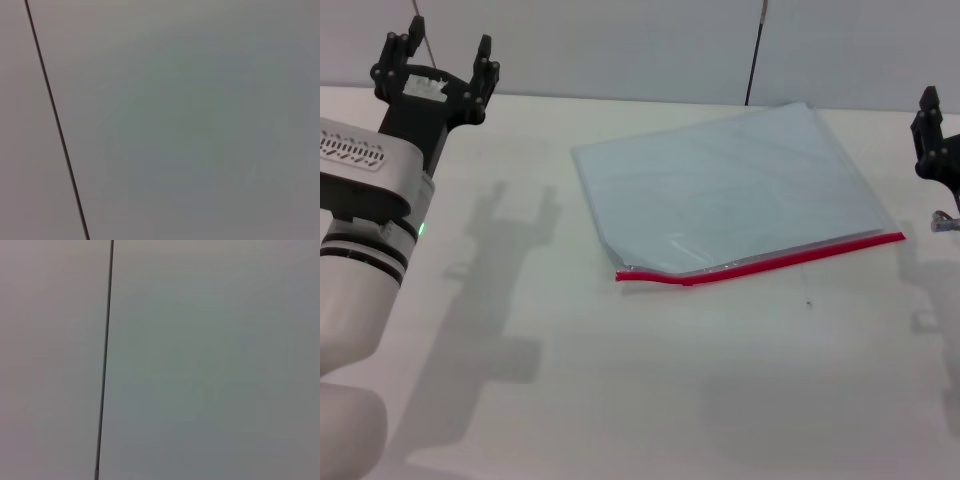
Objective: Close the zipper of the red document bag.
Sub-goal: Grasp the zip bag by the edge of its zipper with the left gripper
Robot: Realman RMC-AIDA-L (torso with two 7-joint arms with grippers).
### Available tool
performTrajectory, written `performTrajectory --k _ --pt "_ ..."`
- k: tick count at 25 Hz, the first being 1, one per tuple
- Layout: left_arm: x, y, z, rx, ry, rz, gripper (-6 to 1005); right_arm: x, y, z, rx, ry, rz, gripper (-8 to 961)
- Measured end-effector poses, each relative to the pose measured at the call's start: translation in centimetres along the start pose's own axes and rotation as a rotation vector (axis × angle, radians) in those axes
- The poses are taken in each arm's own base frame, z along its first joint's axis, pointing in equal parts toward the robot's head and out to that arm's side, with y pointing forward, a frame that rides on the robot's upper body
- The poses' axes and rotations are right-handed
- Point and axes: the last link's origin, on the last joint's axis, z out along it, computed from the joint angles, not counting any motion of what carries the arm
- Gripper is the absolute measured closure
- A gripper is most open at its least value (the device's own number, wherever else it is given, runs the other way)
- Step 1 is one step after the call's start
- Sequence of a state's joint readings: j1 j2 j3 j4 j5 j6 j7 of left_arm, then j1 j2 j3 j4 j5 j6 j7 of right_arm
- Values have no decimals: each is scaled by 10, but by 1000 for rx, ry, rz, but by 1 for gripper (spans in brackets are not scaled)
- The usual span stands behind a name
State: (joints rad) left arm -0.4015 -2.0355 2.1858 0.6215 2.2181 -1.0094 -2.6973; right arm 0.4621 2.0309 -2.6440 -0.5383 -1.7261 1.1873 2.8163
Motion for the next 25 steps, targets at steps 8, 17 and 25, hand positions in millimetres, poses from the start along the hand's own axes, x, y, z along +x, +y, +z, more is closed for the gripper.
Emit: performTrajectory --k 8,17,25 --pt "-1 0 -1 10 -9 -12 279 0 1 -1 0 1 5 426" --pt "-3 0 0 21 -24 -33 279 1 -2 -1 18 9 13 426" --pt "7 34 17 -172 -175 -87 279 5 -4 -2 28 34 19 426"
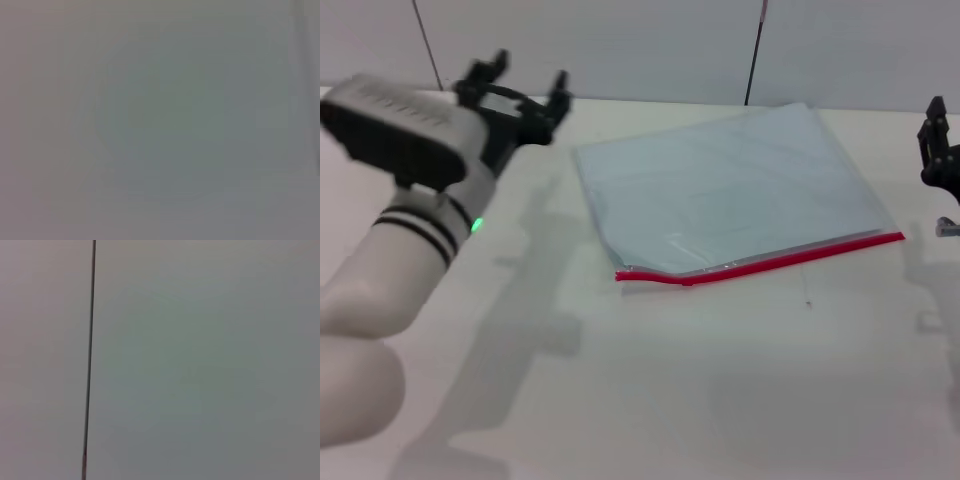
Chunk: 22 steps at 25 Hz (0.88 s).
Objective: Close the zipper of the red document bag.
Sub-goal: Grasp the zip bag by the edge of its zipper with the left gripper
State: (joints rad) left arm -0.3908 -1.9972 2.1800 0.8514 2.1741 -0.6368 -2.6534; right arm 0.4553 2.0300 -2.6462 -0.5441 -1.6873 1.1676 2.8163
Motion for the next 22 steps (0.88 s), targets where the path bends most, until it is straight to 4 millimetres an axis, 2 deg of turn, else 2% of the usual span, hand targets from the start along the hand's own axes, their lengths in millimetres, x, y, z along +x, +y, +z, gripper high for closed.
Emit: performTrajectory --k 3,9,13,22 --pt "12 17 5 -144 -93 93 279 0 0 2 6 6 7 426" --pt "21 28 2 -275 -199 166 280 5 -3 3 26 47 22 426" --pt "33 32 -4 -365 -245 238 280 6 -3 3 24 50 21 426" --pt "42 35 -12 -512 -380 443 280 7 -2 7 17 67 19 426"
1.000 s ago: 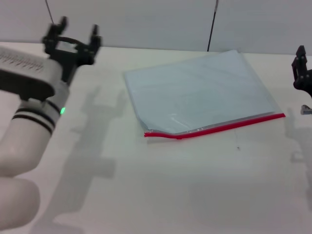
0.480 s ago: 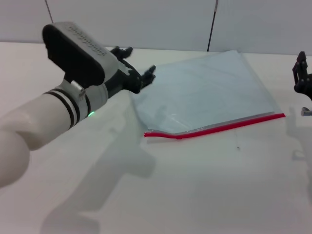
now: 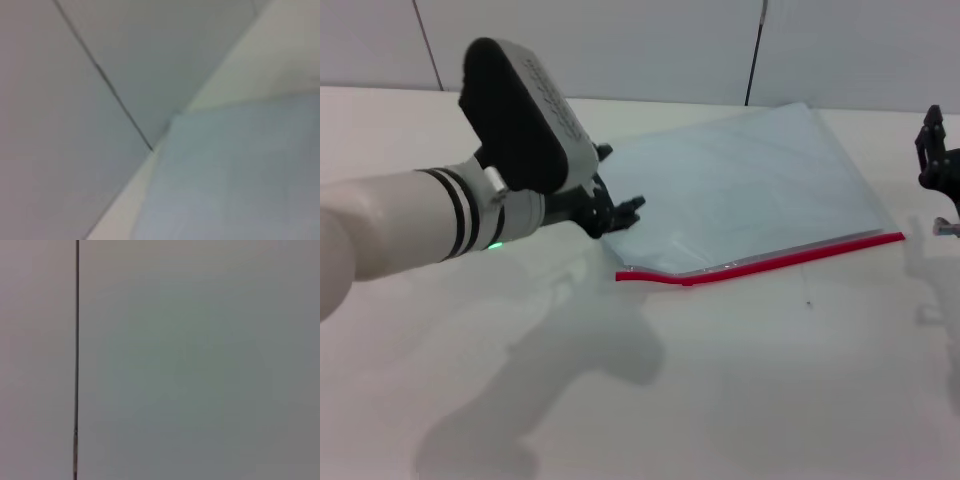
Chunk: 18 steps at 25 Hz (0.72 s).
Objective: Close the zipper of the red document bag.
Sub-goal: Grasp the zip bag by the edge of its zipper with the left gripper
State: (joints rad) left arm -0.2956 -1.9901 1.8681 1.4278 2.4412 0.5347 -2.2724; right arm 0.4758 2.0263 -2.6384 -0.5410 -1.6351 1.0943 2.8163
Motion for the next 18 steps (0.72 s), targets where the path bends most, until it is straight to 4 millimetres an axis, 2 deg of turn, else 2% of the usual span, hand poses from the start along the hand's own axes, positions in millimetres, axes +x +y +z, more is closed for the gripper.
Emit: performTrajectory --k 10,18 --pt "4 8 -5 -72 -164 210 280 1 1 2 -8 16 -1 426" --pt "14 18 -3 -160 -251 268 280 1 6 7 -28 29 -3 426"
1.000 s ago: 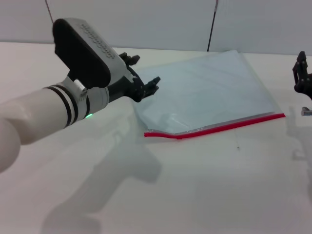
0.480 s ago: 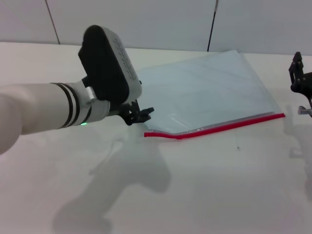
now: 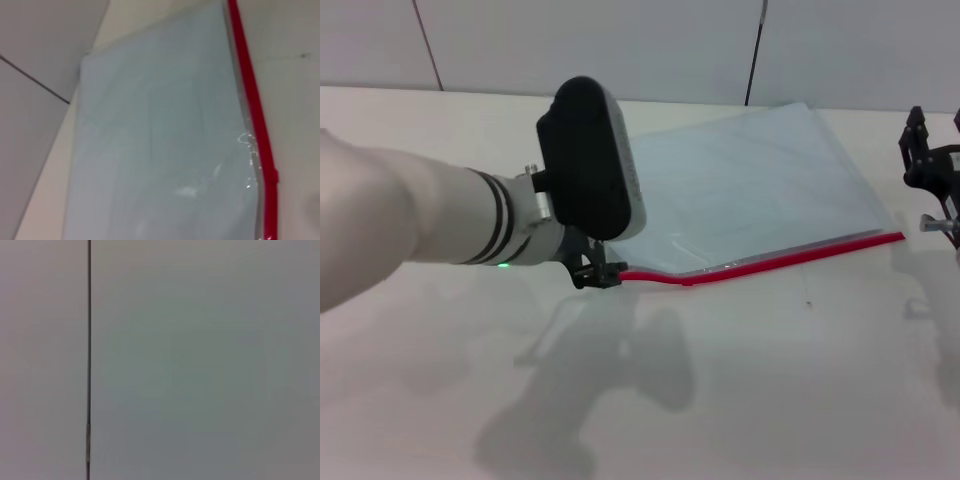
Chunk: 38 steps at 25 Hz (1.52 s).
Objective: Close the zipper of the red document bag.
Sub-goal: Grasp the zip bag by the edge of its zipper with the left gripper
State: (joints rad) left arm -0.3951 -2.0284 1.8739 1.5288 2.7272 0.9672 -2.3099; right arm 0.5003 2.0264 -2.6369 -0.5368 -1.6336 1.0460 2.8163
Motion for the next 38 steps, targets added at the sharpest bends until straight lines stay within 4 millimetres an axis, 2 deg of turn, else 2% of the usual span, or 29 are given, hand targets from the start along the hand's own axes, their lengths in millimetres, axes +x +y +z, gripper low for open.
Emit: performTrajectory --k 8,16,28,38 --pt "6 3 5 -57 -45 17 280 -1 1 1 -1 -1 1 425" --pt "6 4 20 -77 -96 61 280 -2 1 4 2 -4 7 425" --pt "17 2 29 -58 -74 92 280 -5 4 7 -6 -11 6 425" --pt "15 4 35 -53 -74 91 281 -6 5 8 -8 -11 6 425"
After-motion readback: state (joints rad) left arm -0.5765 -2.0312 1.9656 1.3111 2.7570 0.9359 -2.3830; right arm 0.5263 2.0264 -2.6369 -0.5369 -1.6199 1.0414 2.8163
